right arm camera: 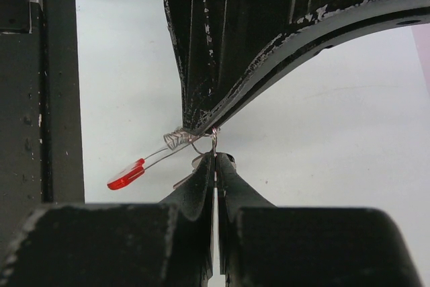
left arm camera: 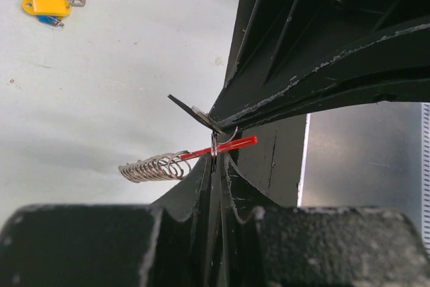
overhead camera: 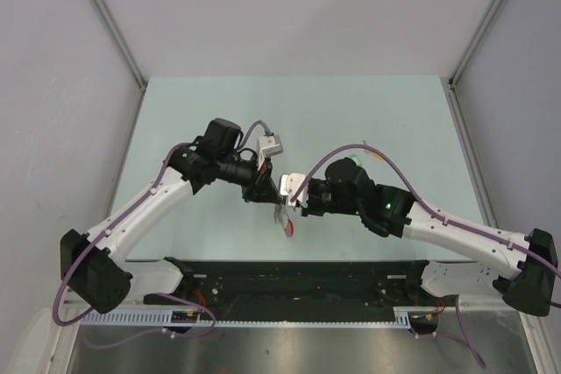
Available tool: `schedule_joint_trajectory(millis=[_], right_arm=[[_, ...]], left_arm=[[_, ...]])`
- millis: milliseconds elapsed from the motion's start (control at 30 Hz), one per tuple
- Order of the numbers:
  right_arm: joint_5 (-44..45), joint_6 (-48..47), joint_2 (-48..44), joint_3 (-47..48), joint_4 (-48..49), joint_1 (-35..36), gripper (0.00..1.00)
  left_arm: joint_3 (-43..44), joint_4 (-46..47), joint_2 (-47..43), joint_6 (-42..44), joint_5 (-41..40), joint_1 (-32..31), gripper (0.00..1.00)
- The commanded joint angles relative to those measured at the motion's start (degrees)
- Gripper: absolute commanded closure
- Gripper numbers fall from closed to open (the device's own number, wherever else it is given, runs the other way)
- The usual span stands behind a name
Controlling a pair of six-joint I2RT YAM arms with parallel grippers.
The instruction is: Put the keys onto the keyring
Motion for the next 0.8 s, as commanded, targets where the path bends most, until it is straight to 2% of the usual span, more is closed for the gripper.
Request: schedule_joint_trajectory(millis=[0,400,500,567,767], right_arm=[[0.49,-0.31,-0.9,3.05,2.99,0.51,1.0],[0.49,-0.49,-0.55,2.96,3.16,0.59,1.0],[0.57,-0.57,-0.72,2.96,3.08,0.68,1.0],[0.75,-0.57,-0.81,2.96,2.99,0.59,1.0],[3.03,-0.58,-2.13,2.96,1.5,0.33,1.0]], left_arm=[[-0.38,0.33,-1.13,0.54,3.04,-0.43,0.87],[0.06,1.91,0.19,-0.61,3.75,-1.48,0.87],[-0.03,1.82,0.37,-0.52,3.57,-1.48,0.92],[-0.12,1.91,0.1,-0.43,3.14,-1.48,1.0],[-0.47,4.1,-2.44,-1.31,0.33,-1.13,0.99]])
